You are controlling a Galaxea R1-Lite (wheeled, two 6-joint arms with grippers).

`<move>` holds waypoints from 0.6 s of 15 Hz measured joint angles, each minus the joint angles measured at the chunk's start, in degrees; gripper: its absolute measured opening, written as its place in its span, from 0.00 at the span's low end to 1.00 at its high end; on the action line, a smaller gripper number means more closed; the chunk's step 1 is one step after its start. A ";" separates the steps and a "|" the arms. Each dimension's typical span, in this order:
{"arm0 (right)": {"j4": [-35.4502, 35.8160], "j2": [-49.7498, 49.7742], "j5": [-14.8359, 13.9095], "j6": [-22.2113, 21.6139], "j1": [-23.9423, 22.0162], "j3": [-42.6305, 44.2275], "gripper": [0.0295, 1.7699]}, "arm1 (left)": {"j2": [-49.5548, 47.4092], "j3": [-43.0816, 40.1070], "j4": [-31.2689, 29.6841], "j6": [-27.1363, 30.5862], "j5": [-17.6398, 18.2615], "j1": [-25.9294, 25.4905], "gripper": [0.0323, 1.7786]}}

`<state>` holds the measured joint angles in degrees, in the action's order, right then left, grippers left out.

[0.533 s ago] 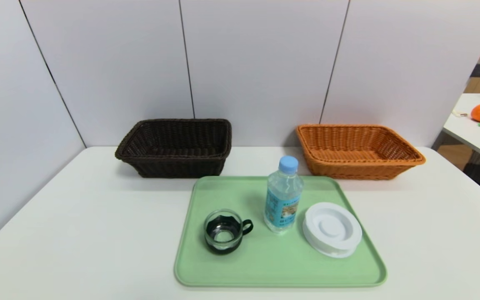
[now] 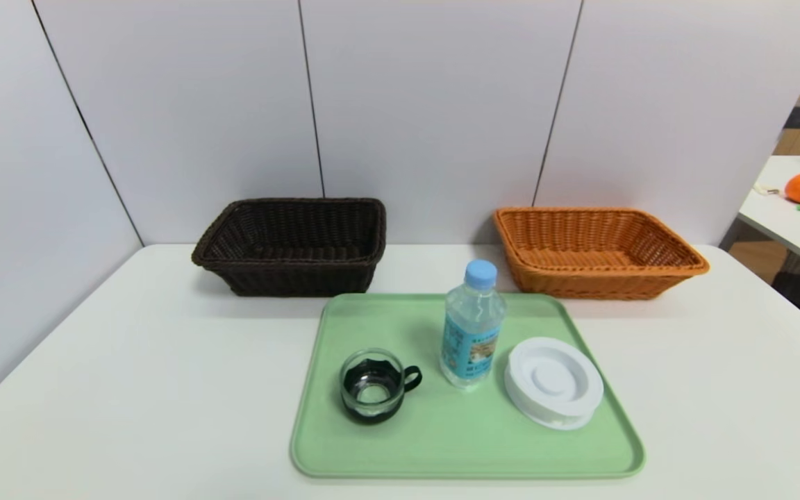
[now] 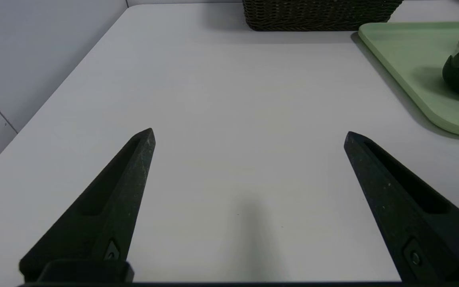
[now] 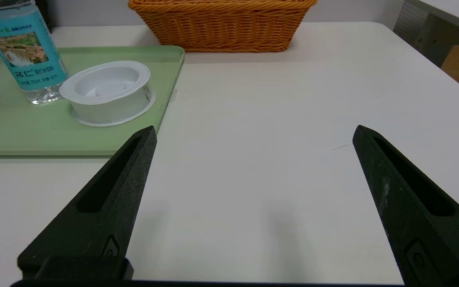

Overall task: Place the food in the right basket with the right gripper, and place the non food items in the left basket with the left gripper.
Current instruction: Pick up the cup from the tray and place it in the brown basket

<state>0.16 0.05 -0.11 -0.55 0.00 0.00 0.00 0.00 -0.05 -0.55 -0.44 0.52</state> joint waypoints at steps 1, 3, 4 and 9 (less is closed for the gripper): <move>0.00 0.00 0.00 -0.02 0.00 0.00 0.96 | 0.00 0.00 -0.05 0.50 -0.02 0.00 0.95; -0.06 0.00 -0.05 -0.05 0.00 0.02 0.96 | 0.00 0.00 -0.09 0.79 0.00 -0.04 0.95; -0.06 0.00 -0.05 -0.02 0.00 0.02 0.96 | 0.00 0.18 -0.02 0.73 0.09 -0.04 0.95; -7.02 -0.21 3.24 -0.82 0.00 8.46 0.96 | 0.96 10.97 8.59 0.34 0.44 -0.09 0.95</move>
<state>-6.86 -0.16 3.13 -1.37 0.00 8.46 0.96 10.97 8.55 -0.21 0.00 0.44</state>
